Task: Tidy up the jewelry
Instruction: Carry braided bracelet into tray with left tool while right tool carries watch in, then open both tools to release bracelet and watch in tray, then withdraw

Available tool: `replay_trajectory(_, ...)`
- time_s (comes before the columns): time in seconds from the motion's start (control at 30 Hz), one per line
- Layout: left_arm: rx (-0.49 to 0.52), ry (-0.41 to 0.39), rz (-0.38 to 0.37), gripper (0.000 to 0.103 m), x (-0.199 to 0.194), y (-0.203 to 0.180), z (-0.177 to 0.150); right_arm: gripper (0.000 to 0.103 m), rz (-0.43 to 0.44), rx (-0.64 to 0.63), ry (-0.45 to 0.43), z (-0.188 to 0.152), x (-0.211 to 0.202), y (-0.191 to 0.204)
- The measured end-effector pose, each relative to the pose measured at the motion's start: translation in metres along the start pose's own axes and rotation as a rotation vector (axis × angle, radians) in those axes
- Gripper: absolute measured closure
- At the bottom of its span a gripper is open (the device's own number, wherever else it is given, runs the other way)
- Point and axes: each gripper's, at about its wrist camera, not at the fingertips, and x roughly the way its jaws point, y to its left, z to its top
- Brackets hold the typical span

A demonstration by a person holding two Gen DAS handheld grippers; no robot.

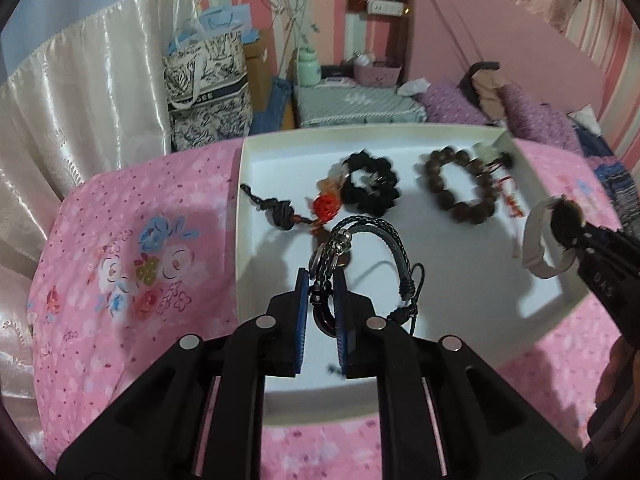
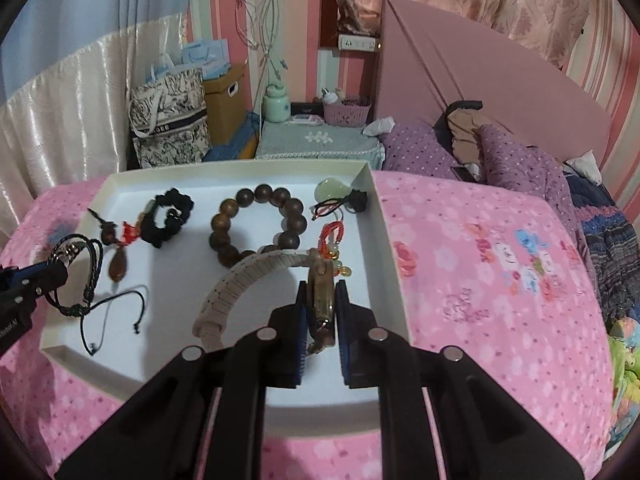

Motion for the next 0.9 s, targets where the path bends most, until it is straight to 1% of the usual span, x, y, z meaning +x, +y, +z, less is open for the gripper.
replay_trajectory(0.13, -0.008, 0.022, 0.015, 0.093, 0.021, 0.003, -0.001, 0.090, -0.005, -0.004, 0.018, -0.001, 0.020, 0.005)
replay_trajectory(0.23, -0.002, 0.018, 0.035, 0.093, 0.029, 0.003, -0.002, 0.090, -0.011, -0.009, 0.028, -0.002, 0.032, 0.007)
replay_trajectory(0.4, -0.014, 0.031, 0.036, 0.093, 0.039, 0.007, -0.004, 0.090, -0.018, -0.021, 0.032, -0.003, 0.043, 0.010)
replay_trajectory(0.73, -0.038, 0.041, 0.039, 0.092, 0.048, 0.013, -0.009, 0.090, -0.050, -0.051, 0.014, -0.005, 0.045, 0.016)
replay_trajectory(0.9, -0.039, 0.039, 0.039, 0.092, 0.050, 0.012, -0.008, 0.090, -0.049, -0.060, 0.020, -0.005, 0.045, 0.016)
